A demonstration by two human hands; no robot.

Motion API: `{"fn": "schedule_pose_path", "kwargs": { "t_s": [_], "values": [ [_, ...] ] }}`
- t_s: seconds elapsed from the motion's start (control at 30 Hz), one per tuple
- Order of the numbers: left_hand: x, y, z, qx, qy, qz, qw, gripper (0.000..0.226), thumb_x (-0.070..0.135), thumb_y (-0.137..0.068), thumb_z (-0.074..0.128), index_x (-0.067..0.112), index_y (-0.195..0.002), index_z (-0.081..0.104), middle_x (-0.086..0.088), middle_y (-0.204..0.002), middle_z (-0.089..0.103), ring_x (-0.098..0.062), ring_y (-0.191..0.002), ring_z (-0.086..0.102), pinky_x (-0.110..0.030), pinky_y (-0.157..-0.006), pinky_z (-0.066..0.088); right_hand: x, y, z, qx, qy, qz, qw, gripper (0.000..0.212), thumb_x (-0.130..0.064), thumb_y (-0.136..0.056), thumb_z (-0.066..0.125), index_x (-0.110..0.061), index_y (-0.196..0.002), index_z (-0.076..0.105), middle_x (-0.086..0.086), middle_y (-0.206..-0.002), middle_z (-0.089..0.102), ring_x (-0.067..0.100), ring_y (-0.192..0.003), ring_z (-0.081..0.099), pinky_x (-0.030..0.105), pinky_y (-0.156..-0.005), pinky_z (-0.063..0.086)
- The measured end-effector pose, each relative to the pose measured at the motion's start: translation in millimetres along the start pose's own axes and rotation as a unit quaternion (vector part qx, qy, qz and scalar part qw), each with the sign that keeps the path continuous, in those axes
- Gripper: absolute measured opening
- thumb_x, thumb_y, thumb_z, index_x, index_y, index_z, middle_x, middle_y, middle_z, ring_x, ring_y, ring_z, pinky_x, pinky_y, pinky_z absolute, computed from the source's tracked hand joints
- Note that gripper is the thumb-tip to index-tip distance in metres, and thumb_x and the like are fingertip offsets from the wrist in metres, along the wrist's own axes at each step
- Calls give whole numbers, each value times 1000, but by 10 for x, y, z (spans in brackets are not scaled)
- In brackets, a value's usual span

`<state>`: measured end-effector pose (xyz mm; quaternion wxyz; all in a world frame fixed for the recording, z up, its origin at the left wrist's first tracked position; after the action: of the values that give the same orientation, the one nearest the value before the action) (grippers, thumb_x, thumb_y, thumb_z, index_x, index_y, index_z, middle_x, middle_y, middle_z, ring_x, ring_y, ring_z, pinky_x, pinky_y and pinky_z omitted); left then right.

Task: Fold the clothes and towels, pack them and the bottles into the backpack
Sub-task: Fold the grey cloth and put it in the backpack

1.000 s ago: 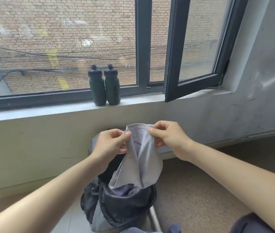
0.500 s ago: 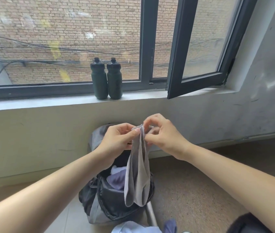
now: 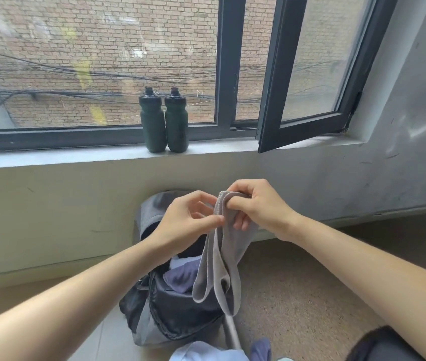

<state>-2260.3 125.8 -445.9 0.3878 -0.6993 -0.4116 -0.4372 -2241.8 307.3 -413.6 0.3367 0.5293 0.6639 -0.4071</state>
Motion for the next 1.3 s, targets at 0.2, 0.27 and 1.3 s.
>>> {"fn": "schedule_pose_path", "kwargs": {
  "t_s": [0.2,0.27,1.3],
  "values": [
    [-178,-53,88,9,-70,-18,997,33,34,-61,58,27,-87,77,5,-83,78,-21,-82,73,-46,-83,61,27,-7,-34,31,-15,-2,999,11,1,-92,58,1,-91,69,19,-68,69,21,-50,65,29,-49,54],
    [-283,-89,89,10,-80,-58,995,27,33,-59,57,26,-79,75,7,-77,75,-16,-75,68,-44,-81,59,14,-11,-55,56,-24,-7,998,11,1,-92,58,1,-90,68,17,-66,67,22,-50,64,28,-48,52],
    [-560,82,579,-119,-44,-171,977,29,42,-72,89,25,-93,79,3,-90,81,-21,-96,76,-51,-93,60,-72,-16,-271,251,-170,-15,953,9,0,-96,58,1,-95,67,16,-87,73,25,-79,74,28,-67,61]
  ]
}}
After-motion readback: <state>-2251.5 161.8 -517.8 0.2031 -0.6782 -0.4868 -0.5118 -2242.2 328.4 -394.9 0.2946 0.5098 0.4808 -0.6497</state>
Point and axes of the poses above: each hand's wrist, its own y-axis away from the middle knuckle, its own z-axis out of the palm, x = y × z, the point moved 2 cm from there along -y, towards the middle knuckle
